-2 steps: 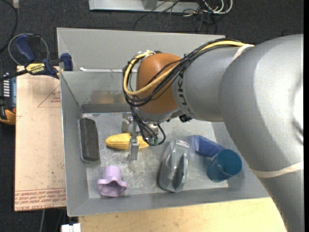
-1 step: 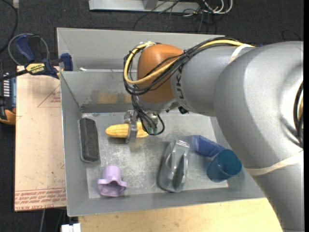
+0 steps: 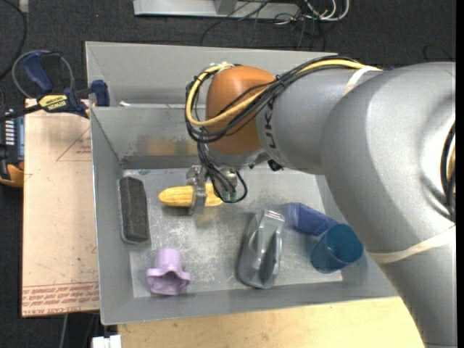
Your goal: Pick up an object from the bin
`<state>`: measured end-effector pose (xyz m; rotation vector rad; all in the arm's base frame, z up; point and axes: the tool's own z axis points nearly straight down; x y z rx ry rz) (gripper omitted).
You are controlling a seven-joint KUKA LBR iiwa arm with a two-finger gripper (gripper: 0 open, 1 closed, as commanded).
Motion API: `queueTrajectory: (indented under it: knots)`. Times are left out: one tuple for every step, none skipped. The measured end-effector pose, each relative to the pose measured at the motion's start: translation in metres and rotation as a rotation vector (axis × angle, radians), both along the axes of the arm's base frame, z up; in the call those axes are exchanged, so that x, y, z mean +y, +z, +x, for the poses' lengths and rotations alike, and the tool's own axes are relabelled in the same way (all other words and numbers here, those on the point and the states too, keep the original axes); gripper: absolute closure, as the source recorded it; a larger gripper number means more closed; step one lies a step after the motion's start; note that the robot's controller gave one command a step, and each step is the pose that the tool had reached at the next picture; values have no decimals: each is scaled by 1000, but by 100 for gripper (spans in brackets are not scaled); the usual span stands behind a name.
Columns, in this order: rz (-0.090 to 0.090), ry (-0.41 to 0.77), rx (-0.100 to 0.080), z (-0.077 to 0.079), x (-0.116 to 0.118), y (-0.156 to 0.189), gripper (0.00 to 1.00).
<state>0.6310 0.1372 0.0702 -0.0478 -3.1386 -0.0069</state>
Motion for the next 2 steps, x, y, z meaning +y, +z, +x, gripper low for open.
queueTrajectory:
  knots:
    - [1,8,-2,-9,4,13,100]
    - [2,1,-1,0,21,145,100]
